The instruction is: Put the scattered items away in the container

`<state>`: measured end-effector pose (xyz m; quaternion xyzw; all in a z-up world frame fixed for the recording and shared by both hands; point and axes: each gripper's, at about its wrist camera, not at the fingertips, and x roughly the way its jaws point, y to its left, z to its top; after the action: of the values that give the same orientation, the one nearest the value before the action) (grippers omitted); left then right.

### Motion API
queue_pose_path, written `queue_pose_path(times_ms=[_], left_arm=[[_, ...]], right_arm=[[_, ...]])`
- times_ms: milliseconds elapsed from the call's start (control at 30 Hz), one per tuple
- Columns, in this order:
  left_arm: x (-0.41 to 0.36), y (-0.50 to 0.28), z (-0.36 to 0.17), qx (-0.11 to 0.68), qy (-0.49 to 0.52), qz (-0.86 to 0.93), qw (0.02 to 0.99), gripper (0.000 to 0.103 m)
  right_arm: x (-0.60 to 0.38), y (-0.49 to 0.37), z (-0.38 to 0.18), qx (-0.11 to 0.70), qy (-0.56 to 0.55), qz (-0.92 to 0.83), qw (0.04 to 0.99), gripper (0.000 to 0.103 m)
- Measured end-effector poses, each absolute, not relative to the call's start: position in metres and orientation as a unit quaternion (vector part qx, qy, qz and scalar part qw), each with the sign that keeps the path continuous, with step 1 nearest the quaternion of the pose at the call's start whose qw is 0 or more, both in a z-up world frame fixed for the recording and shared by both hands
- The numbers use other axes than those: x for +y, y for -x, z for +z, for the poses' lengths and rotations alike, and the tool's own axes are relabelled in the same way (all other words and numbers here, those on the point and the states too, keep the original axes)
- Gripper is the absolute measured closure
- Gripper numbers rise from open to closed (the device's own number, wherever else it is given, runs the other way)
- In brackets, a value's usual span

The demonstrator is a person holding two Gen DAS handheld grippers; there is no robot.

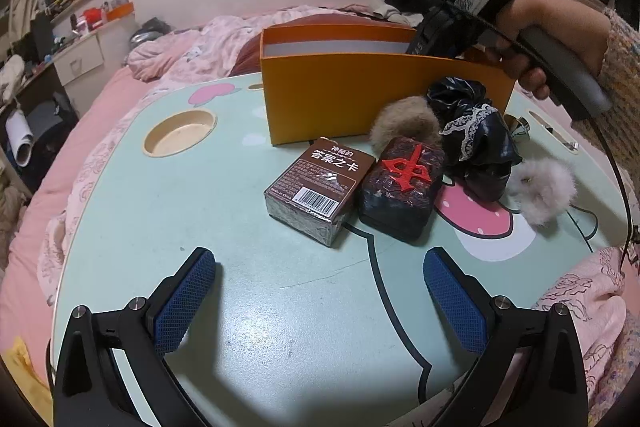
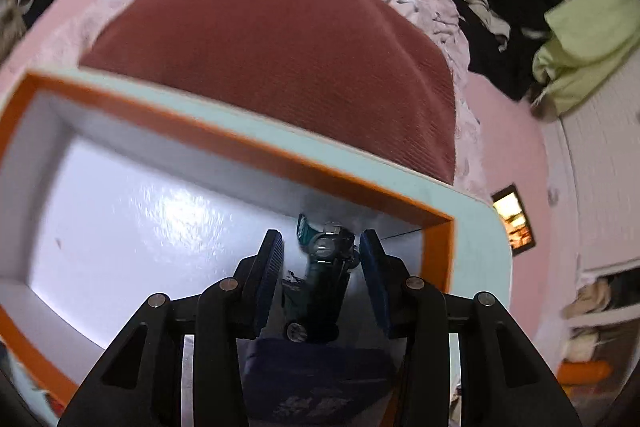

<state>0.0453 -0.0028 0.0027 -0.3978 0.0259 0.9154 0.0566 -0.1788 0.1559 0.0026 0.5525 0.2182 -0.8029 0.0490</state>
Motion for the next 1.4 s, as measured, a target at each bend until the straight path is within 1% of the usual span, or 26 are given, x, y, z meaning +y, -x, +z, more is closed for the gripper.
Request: queue_pose_path(times_ms=[33, 67, 167, 267, 400, 500, 633, 700, 767, 900, 967, 1067, 1267, 1400], left_arm=[[-0.003, -0.045, 0.003, 0.026, 0.398, 0.915, 0.056, 0.0], [-0.003, -0.045, 0.003, 0.026, 0.398, 0.915, 0.056, 0.0], [-0.003, -0.045, 0.003, 0.026, 0.398, 0.915, 0.056, 0.0], [-0.003, -0.045, 0.003, 0.026, 0.398, 0.915, 0.056, 0.0], [-0.003, -0.045, 0.003, 0.026, 0.398, 0.915, 0.056, 0.0], [-0.002, -0.045, 0.003, 0.026, 0.398, 0.915, 0.056, 0.0], [-0.002, -0.045, 0.003, 0.025, 0.398, 0.915, 0.056, 0.0], [-0.002, -0.045, 0.003, 0.025, 0.398, 0.915, 0.056, 0.0], [-0.002, -0.045, 0.003, 0.025, 0.398, 0.915, 0.056, 0.0], [-0.002, -0.045, 0.003, 0.025, 0.398, 0.915, 0.055, 0.0], [-0.002, -0.046, 0.003, 0.026, 0.398, 0.916, 0.055, 0.0], [-0.002, -0.046, 0.003, 0.025, 0.398, 0.916, 0.055, 0.0], [-0.003, -0.046, 0.004, 0.025, 0.397, 0.916, 0.055, 0.0], [-0.002, -0.046, 0.004, 0.025, 0.397, 0.916, 0.055, 0.0]], right_arm=[[0.155, 0.176, 0.001, 0.22, -0.55, -0.804, 0.051, 0.073], [0.156, 0.174, 0.0, 0.223, -0.551, -0.803, 0.05, 0.077], [0.16, 0.169, 0.001, 0.202, -0.553, -0.805, 0.069, 0.078], [0.161, 0.165, 0.016, 0.165, -0.542, -0.818, 0.098, 0.078], [0.166, 0.145, 0.061, 0.09, -0.468, -0.864, 0.159, 0.078], [0.177, 0.119, 0.096, 0.043, -0.406, -0.893, 0.186, 0.078], [0.19, 0.077, 0.122, 0.01, -0.353, -0.91, 0.216, 0.078], [0.193, 0.054, 0.126, -0.005, -0.348, -0.908, 0.231, 0.078], [0.205, 0.035, 0.123, -0.029, -0.355, -0.9, 0.251, 0.078], [0.232, 0.023, 0.103, -0.065, -0.388, -0.878, 0.272, 0.078], [0.251, 0.009, 0.088, -0.088, -0.403, -0.87, 0.27, 0.078], [0.271, -0.006, 0.07, -0.093, -0.414, -0.869, 0.256, 0.078], [0.29, 0.002, 0.032, -0.138, -0.445, -0.849, 0.25, 0.078], [0.283, 0.005, 0.023, -0.163, -0.445, -0.839, 0.268, 0.075]])
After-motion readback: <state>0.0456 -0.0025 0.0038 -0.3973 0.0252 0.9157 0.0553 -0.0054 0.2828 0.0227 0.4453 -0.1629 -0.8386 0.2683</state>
